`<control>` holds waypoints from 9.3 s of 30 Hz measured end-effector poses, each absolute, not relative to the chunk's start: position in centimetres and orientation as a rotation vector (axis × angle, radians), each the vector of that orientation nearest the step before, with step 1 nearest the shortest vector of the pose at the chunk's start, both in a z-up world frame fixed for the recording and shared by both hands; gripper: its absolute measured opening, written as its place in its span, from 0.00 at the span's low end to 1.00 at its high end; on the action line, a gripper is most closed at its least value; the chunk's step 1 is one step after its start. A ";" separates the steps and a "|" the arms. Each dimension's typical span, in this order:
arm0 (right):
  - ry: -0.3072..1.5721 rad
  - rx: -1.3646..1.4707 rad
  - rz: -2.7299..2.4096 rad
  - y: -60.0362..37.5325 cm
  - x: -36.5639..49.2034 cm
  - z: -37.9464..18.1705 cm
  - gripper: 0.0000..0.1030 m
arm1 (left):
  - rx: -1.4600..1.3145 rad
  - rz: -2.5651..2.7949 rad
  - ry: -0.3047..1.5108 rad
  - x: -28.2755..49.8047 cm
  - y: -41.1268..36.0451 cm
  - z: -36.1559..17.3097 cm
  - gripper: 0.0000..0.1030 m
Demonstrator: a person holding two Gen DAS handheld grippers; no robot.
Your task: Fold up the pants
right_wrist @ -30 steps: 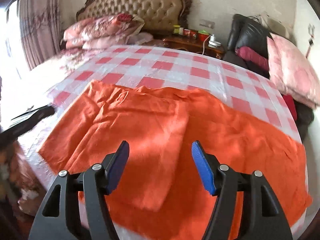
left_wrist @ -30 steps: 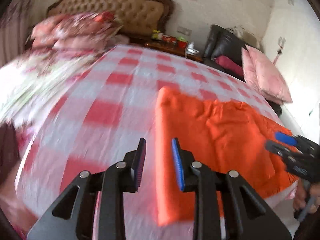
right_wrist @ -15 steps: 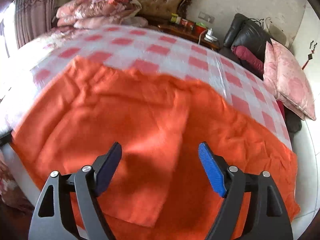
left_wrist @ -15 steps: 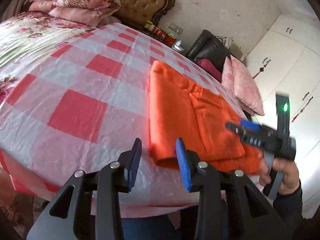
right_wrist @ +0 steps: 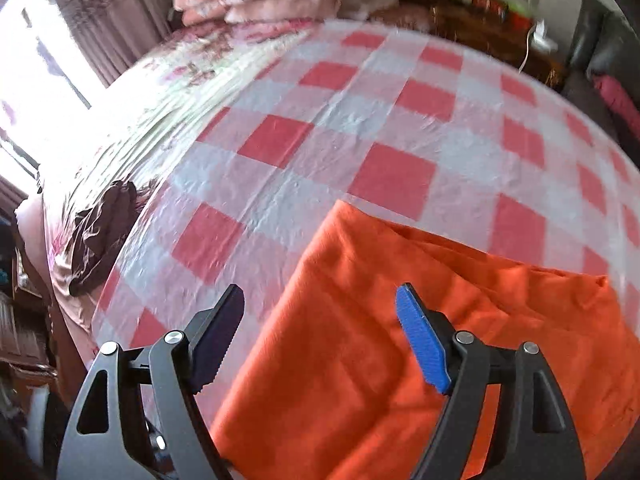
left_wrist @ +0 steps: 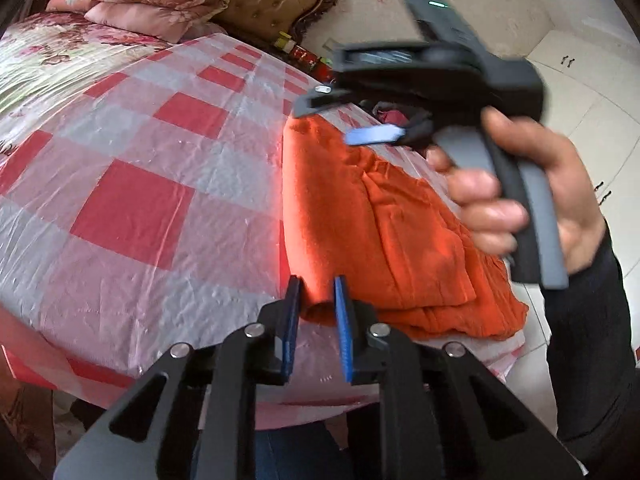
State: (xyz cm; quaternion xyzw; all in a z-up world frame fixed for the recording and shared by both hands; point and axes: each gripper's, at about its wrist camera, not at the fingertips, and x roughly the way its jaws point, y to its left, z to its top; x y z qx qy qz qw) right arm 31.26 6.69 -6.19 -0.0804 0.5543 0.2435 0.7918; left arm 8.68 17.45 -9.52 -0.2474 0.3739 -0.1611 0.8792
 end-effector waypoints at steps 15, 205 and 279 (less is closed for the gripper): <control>1.133 -0.366 0.366 9.6 32.2 -7.5 0.32 | -0.365 -0.322 0.670 6.3 14.9 -4.9 0.03; 0.735 0.050 0.132 -28.0 11.7 -0.3 0.77 | 0.074 -0.323 0.750 9.4 -4.0 -2.0 0.26; 0.971 -0.006 -0.039 -36.1 30.1 -7.9 0.59 | 0.291 -0.319 0.698 14.8 -13.4 -9.5 0.14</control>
